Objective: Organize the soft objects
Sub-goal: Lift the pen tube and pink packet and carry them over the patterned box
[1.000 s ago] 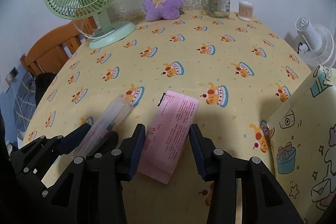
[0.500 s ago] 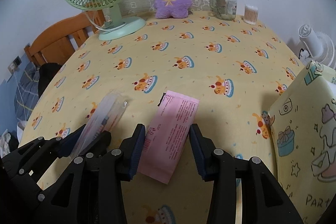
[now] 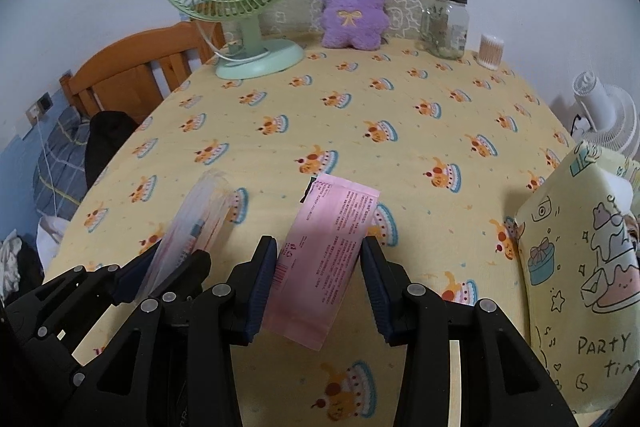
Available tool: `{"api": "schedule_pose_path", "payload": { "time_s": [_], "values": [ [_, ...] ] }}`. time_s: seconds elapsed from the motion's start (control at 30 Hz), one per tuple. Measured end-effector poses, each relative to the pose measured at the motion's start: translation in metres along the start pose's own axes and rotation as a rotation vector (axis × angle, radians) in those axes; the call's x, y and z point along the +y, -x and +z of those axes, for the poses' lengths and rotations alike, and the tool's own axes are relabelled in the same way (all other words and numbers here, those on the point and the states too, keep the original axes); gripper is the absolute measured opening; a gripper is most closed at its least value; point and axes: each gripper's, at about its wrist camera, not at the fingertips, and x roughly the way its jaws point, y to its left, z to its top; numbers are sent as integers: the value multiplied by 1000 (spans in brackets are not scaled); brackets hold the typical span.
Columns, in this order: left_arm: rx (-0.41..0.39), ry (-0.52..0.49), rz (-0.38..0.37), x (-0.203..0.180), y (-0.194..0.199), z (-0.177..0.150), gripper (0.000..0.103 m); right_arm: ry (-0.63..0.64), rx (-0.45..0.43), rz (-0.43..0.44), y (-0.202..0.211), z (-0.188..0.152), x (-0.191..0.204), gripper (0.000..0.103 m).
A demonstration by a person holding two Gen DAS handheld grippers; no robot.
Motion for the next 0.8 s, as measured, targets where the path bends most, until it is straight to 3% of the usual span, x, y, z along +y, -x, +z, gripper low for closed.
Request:
{"api": "schedule_pose_path", "payload": {
  "time_s": [0.8],
  "values": [
    [-143,7,-4,-12,68,28,20,6,-140,-10,75,24,-1,47]
  ]
}}
